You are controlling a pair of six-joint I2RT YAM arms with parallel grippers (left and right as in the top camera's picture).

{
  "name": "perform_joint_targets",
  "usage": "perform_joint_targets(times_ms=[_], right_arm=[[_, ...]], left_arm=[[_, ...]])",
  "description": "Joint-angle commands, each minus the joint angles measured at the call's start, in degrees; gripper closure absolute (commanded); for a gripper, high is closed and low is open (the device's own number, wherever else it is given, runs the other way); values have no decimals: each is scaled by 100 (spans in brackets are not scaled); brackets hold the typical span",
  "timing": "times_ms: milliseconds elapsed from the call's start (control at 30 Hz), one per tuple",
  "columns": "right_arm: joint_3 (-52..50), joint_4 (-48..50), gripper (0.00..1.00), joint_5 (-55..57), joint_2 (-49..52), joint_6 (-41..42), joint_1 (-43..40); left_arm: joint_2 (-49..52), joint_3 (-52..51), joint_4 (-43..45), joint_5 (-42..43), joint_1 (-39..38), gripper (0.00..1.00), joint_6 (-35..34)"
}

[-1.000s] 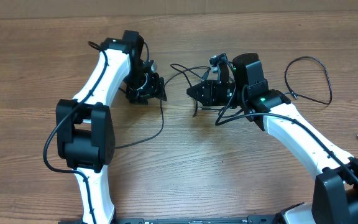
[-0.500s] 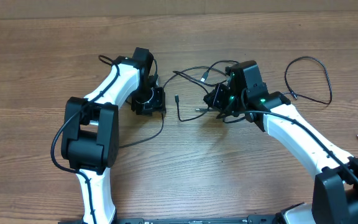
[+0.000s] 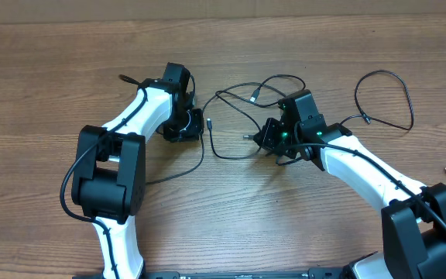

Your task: Untangle cables

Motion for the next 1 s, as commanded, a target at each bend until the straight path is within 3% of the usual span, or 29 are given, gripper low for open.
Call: perform_joint_targets(times_ms=[0,100,200,400,533,667,867,967], right_arm=[[-31,42,18,59,28,-17,31],[-31,76,2,83,28,-26,39],[-31,131,0,151,28,-28,109],[-31,675,0,149,28,-33,435],[-31,951,0,496,28,-22,667],[-31,942,0,555,28,87,684],[-31,761,0,966,28,935,684],[-31,702,0,1088,28,1043,684]], left_arm=[[212,-245,2,-328,-13,93,-83],[212,-245,24,-326,-13,89,-83],[212,-245,24,-328,-15,73,-83],[212,-243,153,-402,-13,60,-249],[212,-142,413,-793,-4,63,-815],[214,-129,560,-1147,-39,65,-929],[247,-129,492,-1714,-208,67,-839],[256,-114,599,-1543,-302,67,-629]])
